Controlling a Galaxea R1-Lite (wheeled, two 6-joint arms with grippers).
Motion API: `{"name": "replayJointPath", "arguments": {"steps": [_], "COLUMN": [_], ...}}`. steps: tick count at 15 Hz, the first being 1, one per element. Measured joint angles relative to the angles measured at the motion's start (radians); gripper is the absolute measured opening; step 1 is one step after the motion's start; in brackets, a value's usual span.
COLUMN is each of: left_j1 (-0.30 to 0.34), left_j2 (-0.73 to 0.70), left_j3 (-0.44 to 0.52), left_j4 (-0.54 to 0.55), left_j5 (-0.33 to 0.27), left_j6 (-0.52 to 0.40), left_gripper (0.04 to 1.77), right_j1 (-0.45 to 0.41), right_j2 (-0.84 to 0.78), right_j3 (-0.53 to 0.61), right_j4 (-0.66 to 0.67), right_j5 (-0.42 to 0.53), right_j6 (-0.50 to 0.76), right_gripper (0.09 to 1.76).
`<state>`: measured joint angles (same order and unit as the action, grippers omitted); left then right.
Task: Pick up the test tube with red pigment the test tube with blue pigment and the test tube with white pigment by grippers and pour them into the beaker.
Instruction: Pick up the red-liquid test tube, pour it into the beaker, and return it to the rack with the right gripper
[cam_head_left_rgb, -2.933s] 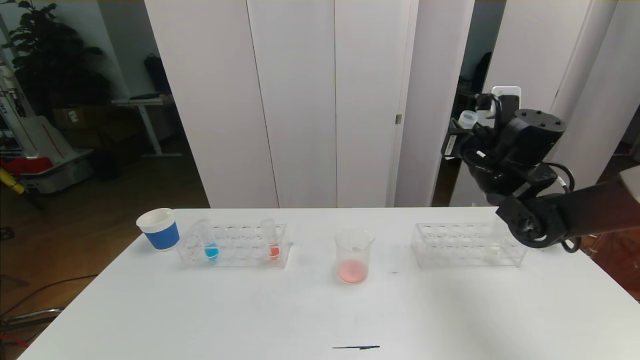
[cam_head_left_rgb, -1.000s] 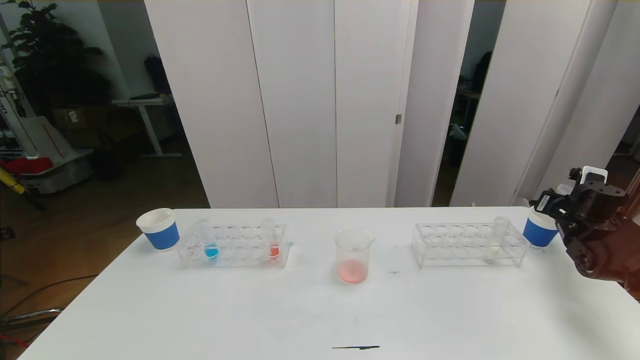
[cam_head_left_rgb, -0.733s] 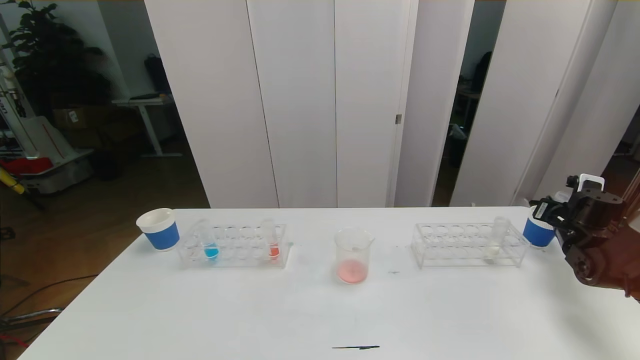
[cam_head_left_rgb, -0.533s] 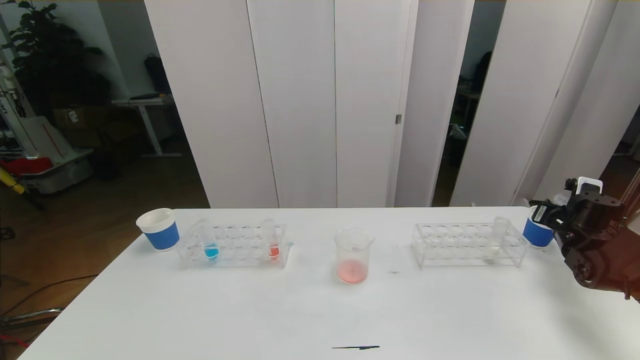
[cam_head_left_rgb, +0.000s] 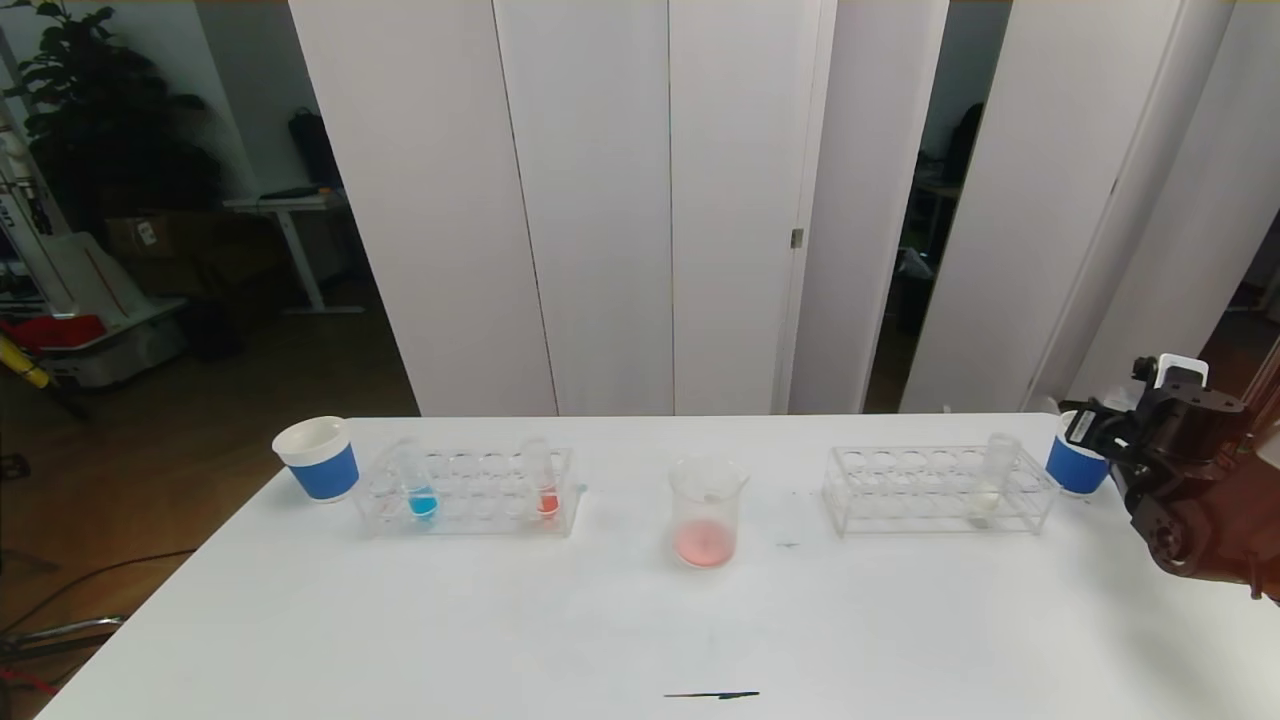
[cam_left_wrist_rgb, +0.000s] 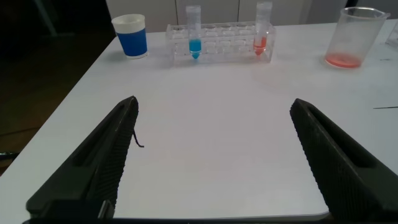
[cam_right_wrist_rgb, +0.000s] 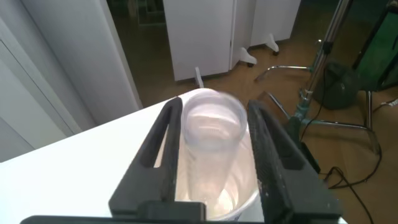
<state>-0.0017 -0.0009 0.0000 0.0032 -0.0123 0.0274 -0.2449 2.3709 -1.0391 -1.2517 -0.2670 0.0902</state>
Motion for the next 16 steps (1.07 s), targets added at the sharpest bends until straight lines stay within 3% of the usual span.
{"name": "replayJointPath", "arguments": {"steps": [2, 3, 9, 12, 16], "left_j1": [0.0, 0.0, 0.0, 0.0, 0.0], "left_j2": [0.0, 0.0, 0.0, 0.0, 0.0], "left_j3": [0.0, 0.0, 0.0, 0.0, 0.0], "left_j4": [0.0, 0.0, 0.0, 0.0, 0.0], "left_j5": [0.0, 0.0, 0.0, 0.0, 0.0], "left_j6": [0.0, 0.0, 0.0, 0.0, 0.0], "left_gripper": [1.74, 1.74, 1.74, 1.74, 1.74], "right_j1": [0.001, 0.001, 0.002, 0.012, 0.036], "right_j2": [0.0, 0.0, -0.049, -0.129, -0.323], "right_j3": [0.0, 0.0, -0.002, 0.0, 0.015], "right_j4": [0.001, 0.001, 0.028, 0.114, 0.274], "right_j5": [0.001, 0.002, 0.012, 0.019, 0.106], "right_j6": [-0.001, -0.002, -0.006, -0.006, -0.005], "right_gripper": [1.5, 1.7, 1.75, 1.75, 1.75]}}
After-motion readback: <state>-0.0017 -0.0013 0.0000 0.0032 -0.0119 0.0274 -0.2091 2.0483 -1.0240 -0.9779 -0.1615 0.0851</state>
